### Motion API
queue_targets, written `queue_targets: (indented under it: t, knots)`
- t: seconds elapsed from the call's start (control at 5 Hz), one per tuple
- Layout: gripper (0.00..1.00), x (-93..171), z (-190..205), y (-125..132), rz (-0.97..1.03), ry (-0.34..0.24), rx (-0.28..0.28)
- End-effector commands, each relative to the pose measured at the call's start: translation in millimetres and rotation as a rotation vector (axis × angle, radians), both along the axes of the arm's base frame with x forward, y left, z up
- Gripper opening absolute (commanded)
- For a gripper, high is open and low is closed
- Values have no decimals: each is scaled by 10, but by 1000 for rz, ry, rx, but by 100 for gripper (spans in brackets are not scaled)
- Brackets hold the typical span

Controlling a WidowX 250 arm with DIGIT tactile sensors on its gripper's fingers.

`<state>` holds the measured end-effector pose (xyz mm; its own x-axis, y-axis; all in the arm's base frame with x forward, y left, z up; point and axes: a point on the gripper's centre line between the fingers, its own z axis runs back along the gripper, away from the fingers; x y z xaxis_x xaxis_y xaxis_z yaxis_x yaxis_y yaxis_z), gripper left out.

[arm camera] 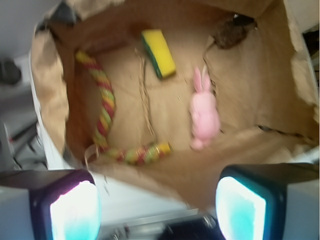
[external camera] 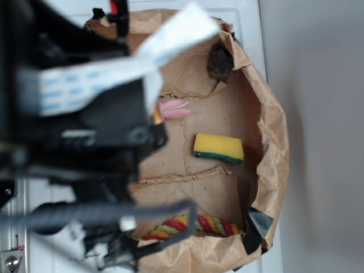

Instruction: Grab the rock.

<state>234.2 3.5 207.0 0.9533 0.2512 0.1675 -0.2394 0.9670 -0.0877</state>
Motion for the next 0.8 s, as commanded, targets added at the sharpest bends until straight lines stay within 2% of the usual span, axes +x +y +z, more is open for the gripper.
queue_targets:
  t: [0.0,0.6]
  knots:
    - [100,240,-110,115,96,-60,-44]
    - [100,277,-283,106,138,-60,-33]
